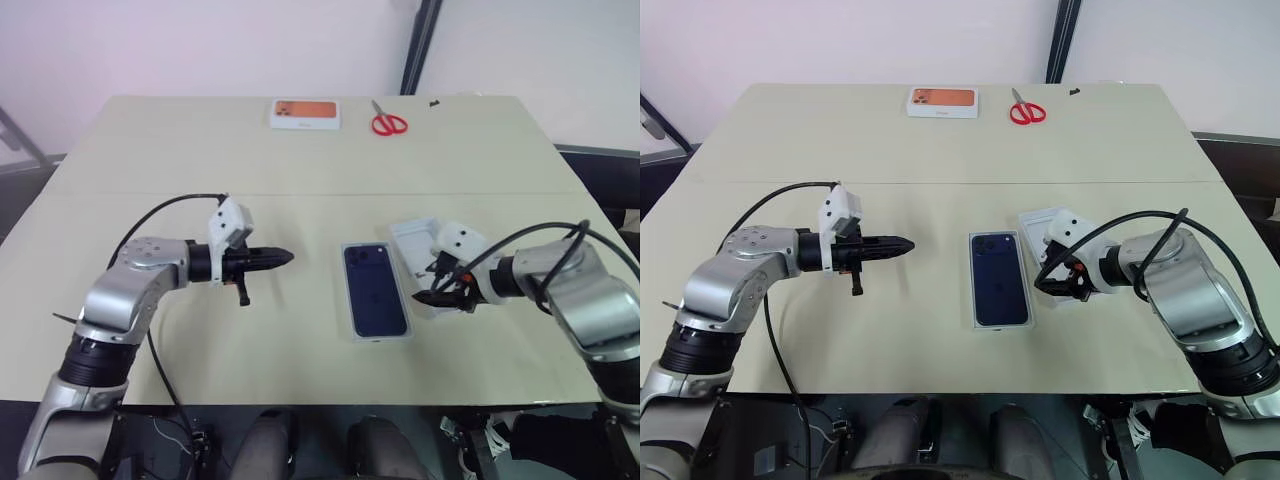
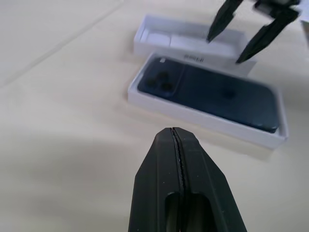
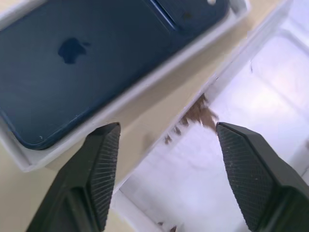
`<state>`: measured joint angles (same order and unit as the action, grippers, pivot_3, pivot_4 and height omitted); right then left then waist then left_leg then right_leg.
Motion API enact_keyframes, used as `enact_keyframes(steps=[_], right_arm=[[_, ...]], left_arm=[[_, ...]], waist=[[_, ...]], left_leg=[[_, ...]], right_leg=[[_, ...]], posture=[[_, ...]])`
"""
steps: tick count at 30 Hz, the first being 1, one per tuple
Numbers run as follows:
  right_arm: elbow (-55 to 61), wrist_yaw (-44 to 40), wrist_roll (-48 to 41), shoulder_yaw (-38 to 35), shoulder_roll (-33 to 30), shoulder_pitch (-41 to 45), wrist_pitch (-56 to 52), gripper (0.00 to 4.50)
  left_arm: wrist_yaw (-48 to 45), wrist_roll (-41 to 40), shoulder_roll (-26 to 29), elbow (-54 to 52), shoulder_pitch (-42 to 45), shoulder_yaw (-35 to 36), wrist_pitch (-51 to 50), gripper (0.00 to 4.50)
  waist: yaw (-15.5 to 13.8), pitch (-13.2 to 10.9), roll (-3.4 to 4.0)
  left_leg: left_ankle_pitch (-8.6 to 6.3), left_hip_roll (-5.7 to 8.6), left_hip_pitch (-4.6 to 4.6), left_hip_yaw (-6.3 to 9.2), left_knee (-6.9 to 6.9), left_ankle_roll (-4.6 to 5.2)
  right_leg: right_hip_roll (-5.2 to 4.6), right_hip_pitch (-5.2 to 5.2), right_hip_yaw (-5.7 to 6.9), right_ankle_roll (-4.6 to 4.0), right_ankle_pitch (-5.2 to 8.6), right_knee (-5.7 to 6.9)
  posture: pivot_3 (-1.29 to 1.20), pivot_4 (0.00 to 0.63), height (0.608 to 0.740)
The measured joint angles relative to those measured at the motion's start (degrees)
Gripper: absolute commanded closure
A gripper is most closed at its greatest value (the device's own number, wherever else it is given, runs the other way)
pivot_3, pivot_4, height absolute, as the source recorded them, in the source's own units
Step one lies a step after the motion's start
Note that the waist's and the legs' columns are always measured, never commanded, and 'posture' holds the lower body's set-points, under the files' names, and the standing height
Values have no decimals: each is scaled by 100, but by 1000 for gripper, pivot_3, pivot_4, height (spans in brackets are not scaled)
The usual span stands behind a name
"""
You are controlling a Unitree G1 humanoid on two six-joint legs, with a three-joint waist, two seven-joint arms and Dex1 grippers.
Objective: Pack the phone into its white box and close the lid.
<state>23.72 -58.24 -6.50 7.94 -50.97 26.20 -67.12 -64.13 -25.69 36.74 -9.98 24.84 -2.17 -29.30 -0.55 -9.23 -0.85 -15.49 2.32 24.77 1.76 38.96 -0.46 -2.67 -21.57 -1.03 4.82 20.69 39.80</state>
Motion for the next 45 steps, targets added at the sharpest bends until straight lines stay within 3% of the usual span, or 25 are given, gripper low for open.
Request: enact_keyframes(steps=[6, 7, 9, 13, 14, 21, 25, 28, 30, 32, 35, 37, 41, 45], right_arm=[[-33, 541, -270, 34, 250, 124, -706, 1187], [-33, 641, -348, 28, 383, 177, -889, 1418], [-43, 830, -484, -4, 594, 252, -1291, 2025], [-49, 1184, -722, -176, 839, 428, -1984, 4123], [-49, 1267, -758, -227, 894, 470, -2142, 4468], [-294, 1896, -884, -443, 1134, 819, -2498, 4468], [-573, 1970, -1224, -1068, 1327, 1440, -2500, 4468], [-894, 2018, -2339, -1984, 1645, 1960, -2500, 4468], [-1154, 2413, -3721, -2429, 1908, 2104, -2499, 4468], [-1638, 3370, -5514, -2661, 2288, 2100, -2500, 4468], [-1921, 5514, -8763, -1954, 1911, 1495, -1560, 4468], [-1809, 6516, -9948, -1675, 2040, 1043, -900, 4468], [-1024, 7688, -10411, -1265, 3155, 90, 96, 4468], [-37, 8664, -10481, -777, 3768, -526, 996, 4468]], left_arm=[[-714, -78, 164, -270, -295, -162, 629, 4500], [-790, -74, 171, -295, -333, -185, 683, 4500], [-889, -70, 206, -359, -387, -271, 786, 4500], [-938, 37, 264, -367, -454, -379, 933, 4500], [-931, 69, 265, -366, -470, -382, 979, 4500], [-653, 142, 192, -363, -509, -372, 1035, 4500], [-376, 133, 161, -267, -641, -196, 1093, 4500], [-35, 133, 154, 106, -675, 218, 1133, 4500], [125, 136, 163, 337, -677, 442, 1185, 4500], [248, 138, 163, 541, -676, 595, 1252, 4500], [344, 144, 160, 704, -646, 676, 1308, 4500], [408, 152, 158, 799, -634, 746, 1339, 4500], [502, 207, 81, 802, -539, 717, 1386, 4500], [561, 276, -45, 802, -495, 554, 1405, 4500]], waist=[[16, 0, 1], [25, 1, 1], [37, 0, 2], [28, -1, 5], [30, -1, 5], [74, -1, 7], [134, -2, 9], [164, -2, 9], [162, -2, 9], [171, -2, 9], [115, -3, 8], [150, -4, 7], [181, -3, 8], [166, -4, 10]], left_leg=[[-6, 0, 0, 0, -5, 11], [-7, 0, 0, 0, -6, 11], [-8, 0, 0, 0, -10, 13], [-11, 0, 0, 0, -9, 20], [-12, 0, 0, 0, -9, 20], [-14, 0, 0, -2, -10, 24], [-14, 0, 0, -2, -17, 24], [-14, 0, 0, -2, -26, 24], [-14, -2, -1, -3, -28, 24], [-10, -2, -1, -5, -26, 19], [-8, -4, 0, 5, -5, 17], [-18, -4, 0, 0, 2, 34], [-29, -4, 0, -1, 0, 53], [-29, -4, 0, -1, 0, 52]], right_leg=[[0, 0, 0, 0, 0, -2], [0, -1, 0, 0, 0, -1], [0, -3, 0, 0, 0, -1], [0, -2, 0, 0, 0, -1], [0, -2, 0, 0, 0, -1], [1, -5, 0, 0, 0, 2], [3, -14, -1, 0, 0, 12], [5, -22, -2, 0, 0, 18], [5, -22, -1, 0, 0, 18], [3, -20, -1, 0, 0, 19], [-4, 0, 15, 0, 0, 16], [-5, 23, 18, 1, -1, -17], [1, 13, 14, 3, -2, -8], [0, 9, 14, 3, -2, 3]], posture=[[0, 150, 740], [0, 150, 740], [0, 150, 740], [0, 150, 740], [0, 150, 740], [0, 150, 740], [0, 150, 740], [0, 150, 740], [0, 150, 740], [0, 150, 740], [0, 150, 740], [0, 150, 740], [0, 150, 740], [0, 150, 740]])
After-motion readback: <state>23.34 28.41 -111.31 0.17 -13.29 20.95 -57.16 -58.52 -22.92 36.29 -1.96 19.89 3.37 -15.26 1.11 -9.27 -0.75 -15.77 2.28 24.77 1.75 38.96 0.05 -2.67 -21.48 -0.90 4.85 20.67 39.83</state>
